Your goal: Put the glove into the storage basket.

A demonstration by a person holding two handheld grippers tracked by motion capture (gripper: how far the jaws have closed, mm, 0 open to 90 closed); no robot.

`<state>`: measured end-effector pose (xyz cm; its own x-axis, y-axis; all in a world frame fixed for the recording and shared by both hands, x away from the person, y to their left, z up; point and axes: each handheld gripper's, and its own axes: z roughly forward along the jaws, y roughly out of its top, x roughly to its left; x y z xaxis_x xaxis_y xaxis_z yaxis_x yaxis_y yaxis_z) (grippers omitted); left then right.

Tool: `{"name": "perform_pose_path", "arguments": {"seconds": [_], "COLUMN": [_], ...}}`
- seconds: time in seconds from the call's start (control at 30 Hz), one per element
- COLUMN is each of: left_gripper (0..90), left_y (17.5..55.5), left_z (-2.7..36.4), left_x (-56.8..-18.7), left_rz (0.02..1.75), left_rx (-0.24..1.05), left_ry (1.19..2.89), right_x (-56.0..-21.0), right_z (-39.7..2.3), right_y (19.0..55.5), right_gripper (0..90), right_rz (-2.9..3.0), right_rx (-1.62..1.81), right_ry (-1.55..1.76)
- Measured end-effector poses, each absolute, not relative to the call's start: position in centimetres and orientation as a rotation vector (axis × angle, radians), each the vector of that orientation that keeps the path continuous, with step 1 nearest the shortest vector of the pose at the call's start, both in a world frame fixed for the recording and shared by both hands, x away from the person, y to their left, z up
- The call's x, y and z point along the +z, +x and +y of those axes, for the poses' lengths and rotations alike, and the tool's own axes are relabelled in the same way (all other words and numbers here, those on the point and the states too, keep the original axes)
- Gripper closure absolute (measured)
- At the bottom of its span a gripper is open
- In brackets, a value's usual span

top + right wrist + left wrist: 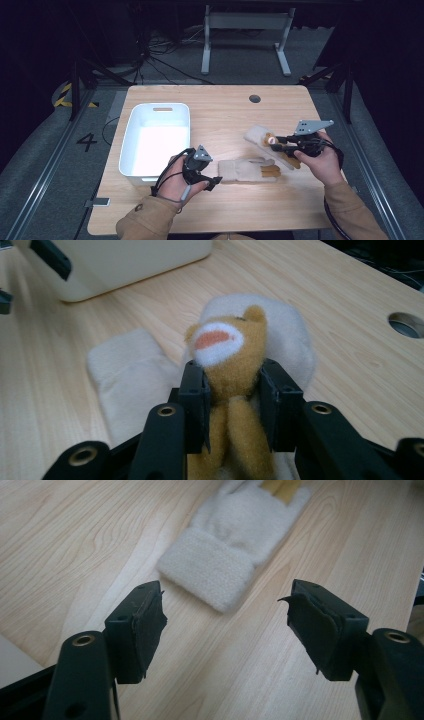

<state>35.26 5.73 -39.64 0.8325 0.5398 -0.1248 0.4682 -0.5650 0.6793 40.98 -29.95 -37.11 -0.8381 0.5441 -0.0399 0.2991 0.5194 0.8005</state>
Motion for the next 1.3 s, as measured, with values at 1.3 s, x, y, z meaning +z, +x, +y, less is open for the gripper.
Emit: {"name": "perform_pose_path", "arguments": {"seconds": [1.3], "left_gripper": [31.6], "left_y": [35.2], "left_z": [4.7], "left_x": [-40.5], "left_rz": [0.725], "left_rx": [0.131], "left_ry": [2.289], "right_x": [-42.0], "right_z": [-23.9], "right_y": [40.2], "right_gripper": [64.5], "right_rz": [2.832], "right_rx": [1.212], "right_ry": [0.218]}}
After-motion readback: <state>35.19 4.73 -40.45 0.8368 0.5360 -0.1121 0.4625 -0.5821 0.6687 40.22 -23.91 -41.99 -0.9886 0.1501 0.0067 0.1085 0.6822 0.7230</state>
